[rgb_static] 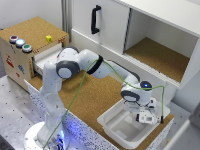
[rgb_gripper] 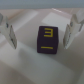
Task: Place the purple block inside the right cabinet
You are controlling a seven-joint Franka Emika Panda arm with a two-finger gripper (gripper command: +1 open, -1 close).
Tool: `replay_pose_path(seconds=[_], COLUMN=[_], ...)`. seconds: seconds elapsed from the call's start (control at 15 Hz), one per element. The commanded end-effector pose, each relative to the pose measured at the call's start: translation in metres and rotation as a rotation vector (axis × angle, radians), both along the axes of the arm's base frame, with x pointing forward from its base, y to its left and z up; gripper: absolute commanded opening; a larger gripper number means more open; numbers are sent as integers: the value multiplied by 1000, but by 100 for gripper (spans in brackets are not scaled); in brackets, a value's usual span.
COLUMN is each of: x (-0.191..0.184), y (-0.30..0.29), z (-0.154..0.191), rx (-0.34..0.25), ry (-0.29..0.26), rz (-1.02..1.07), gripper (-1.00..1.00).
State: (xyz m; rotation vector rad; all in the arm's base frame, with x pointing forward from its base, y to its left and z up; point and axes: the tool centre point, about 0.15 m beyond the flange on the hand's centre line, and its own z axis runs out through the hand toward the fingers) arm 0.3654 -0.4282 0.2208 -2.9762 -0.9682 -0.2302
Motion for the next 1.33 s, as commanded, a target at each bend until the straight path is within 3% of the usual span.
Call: replay_pose_path(seconds=[0.0,0.6,0.93,1.13,1.27], x=[23,23,31,44,59], y=[-8,12,60,100,128], z=[-17,-12,81,162,204], rx=[30,-32,-1,54,100], ry=[-17,-73,-250,-421,-507], rz=[-17,-135,-311,-405,-456], gripper=[-100,-100,-100,-100,-100])
